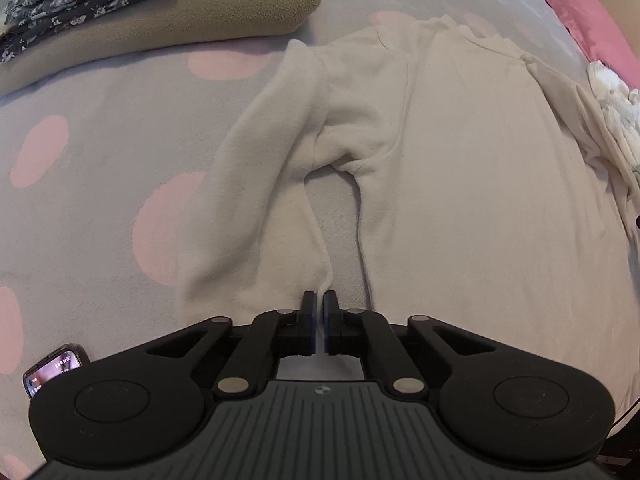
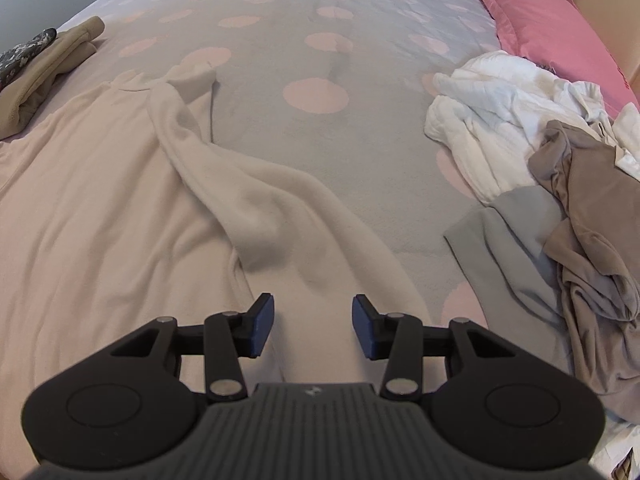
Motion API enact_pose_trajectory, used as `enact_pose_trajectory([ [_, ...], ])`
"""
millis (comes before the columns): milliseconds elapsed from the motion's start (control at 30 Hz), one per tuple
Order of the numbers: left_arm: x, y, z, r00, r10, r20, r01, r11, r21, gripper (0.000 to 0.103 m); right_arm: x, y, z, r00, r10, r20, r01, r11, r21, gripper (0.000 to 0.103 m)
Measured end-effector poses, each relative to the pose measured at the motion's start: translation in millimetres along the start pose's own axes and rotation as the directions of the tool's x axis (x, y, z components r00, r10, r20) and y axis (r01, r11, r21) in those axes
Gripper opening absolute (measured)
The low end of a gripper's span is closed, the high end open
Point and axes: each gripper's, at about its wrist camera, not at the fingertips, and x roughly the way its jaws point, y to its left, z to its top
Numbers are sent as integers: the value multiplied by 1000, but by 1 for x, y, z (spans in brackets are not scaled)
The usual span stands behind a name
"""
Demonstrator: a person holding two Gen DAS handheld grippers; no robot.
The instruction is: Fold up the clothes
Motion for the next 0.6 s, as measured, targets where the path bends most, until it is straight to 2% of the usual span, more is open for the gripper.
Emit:
enact_pose_trajectory([
  [100,-19,3,2,999,-14,43,14,1000,-5,0,-1,-4,-1,1000,-19,-1,19,1000,13,47],
  [333,-67,37,10,990,-29,141,49,989,-142,0,-1,-6,-1,999,-47,-9,47,999,17,47],
  [433,-77,47,13,985,-42,168,70,983,-168,0,0,-4,0,998,-63,-4,64,998,13,47],
  [600,-98,56,16,967,-25,253,74,980,-187,0,3,-1,2,997,-76,-8,76,997,5,47],
])
